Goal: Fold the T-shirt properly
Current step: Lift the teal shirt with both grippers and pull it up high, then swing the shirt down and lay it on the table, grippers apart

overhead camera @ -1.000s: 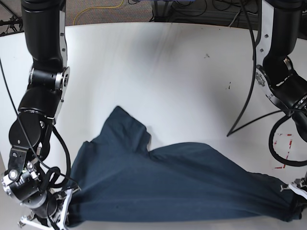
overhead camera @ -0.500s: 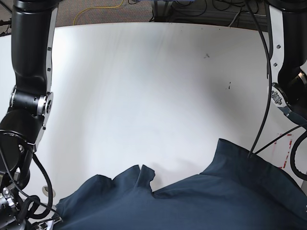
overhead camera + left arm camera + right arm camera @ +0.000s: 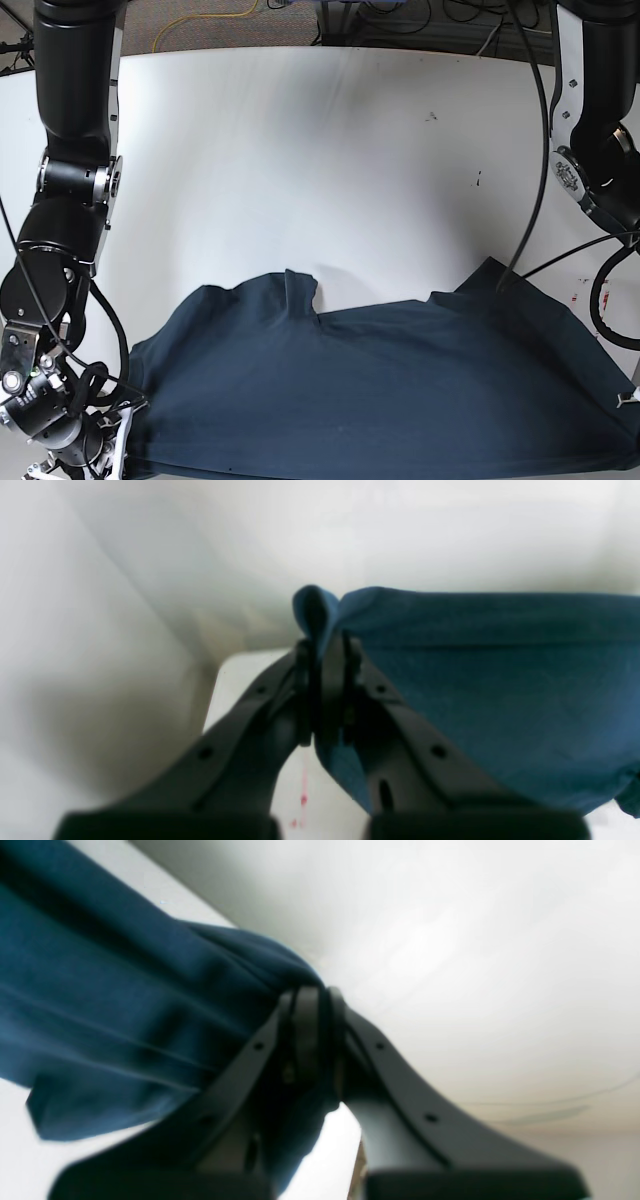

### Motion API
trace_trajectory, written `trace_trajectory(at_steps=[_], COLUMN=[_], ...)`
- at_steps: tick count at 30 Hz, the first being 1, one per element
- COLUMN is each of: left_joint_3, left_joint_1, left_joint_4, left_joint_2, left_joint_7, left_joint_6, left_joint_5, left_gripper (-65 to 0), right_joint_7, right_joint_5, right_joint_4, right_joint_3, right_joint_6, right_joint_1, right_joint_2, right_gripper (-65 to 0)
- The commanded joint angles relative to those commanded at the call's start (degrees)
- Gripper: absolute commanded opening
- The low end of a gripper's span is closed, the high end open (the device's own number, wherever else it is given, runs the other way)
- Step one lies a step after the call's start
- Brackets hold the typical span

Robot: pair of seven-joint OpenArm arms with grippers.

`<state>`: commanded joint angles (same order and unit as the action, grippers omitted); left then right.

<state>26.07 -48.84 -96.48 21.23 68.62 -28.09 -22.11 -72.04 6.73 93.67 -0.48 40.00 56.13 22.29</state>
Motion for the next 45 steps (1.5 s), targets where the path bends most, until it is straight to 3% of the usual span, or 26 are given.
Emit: trace_trajectory(at_steps=[10,17,25,37,45], left_joint_3=[-0.18,-0.35,-0.35,-0.26,-0.26], left_joint_1=[-3.52,-10.73,-11.08,-2.2,10.37], left_joint_4=[0.62,4.13,3.96,1.49,-6.95], left_joint_2=[0.0,0.18,0.44,0.44,0.26], left_joint_7=[-3.25,-3.16,-3.16,-3.16,-0.62], left_joint_6=[0.35,0.35,0.35,0.0,-0.18], left_joint_5=[0.35,0.44,0.18,0.0,-0.09], left_gripper=[-65.0,-65.0,-65.0,-65.0,-65.0], right_joint_7=[0.88,0.79,0.79,0.7,0.62], right_joint_5=[-0.18,-0.18,0.0,-0.26,-0.26], right_joint_4=[-0.88,-4.92,-5.63,5.54,16.18], right_joint_3=[-0.35,-0.44,-0.35,0.0,5.63], right_joint_6=[0.0,0.0,0.0,0.0,0.0], right_joint_1=[4.31,11.16,13.36,-1.85,-17.93], right_joint_2=[0.0,0.18,0.35,0.44,-0.09], right_gripper=[-65.0,-65.0,-65.0,-65.0,-65.0])
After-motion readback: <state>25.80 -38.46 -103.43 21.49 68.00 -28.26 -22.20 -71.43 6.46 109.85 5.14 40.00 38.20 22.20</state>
